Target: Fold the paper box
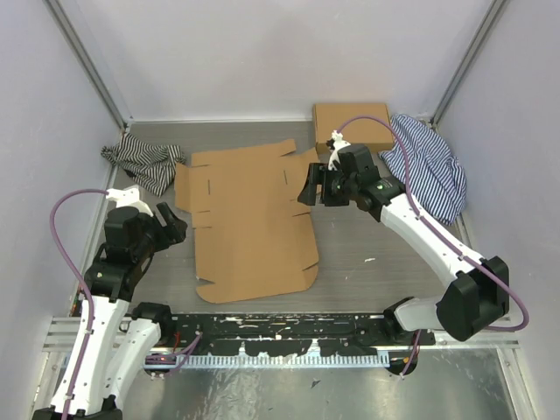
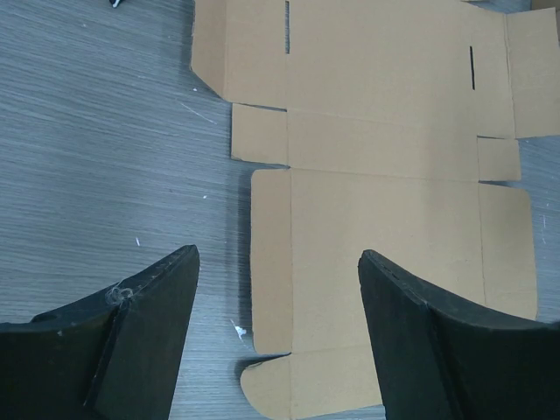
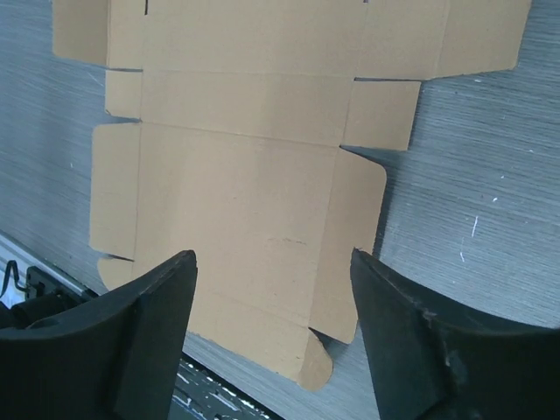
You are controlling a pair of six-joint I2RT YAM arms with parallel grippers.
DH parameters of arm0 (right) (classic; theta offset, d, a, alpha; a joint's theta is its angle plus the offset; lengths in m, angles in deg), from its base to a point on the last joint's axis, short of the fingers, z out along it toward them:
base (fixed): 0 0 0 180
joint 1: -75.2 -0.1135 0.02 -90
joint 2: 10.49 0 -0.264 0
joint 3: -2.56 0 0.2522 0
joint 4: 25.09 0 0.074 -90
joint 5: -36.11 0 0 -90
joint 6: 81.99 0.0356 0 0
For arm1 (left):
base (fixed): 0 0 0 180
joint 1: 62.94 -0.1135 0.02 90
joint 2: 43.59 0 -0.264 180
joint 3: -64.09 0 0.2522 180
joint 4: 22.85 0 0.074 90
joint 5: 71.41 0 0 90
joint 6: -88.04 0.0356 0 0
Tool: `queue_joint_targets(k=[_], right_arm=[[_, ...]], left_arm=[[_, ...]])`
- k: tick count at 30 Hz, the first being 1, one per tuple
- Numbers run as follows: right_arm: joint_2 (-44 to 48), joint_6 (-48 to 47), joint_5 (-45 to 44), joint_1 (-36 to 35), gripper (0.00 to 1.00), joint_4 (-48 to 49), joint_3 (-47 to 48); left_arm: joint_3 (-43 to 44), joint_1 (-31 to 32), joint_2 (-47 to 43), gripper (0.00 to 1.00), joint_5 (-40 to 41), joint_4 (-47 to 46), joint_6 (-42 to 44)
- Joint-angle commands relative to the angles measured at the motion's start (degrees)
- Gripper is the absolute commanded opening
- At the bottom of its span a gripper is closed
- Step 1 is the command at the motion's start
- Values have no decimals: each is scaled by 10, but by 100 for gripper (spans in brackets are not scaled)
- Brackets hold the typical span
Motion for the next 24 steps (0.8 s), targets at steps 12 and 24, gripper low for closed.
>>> queue_joint_targets(k=[12, 24], right_arm=[[63, 47, -194, 0, 84, 48, 37], [-97, -40, -202, 67, 46, -2, 228]], left_arm=[[-8, 4, 3, 80, 3, 0, -3], [-7, 7, 2, 80, 5, 1, -4]])
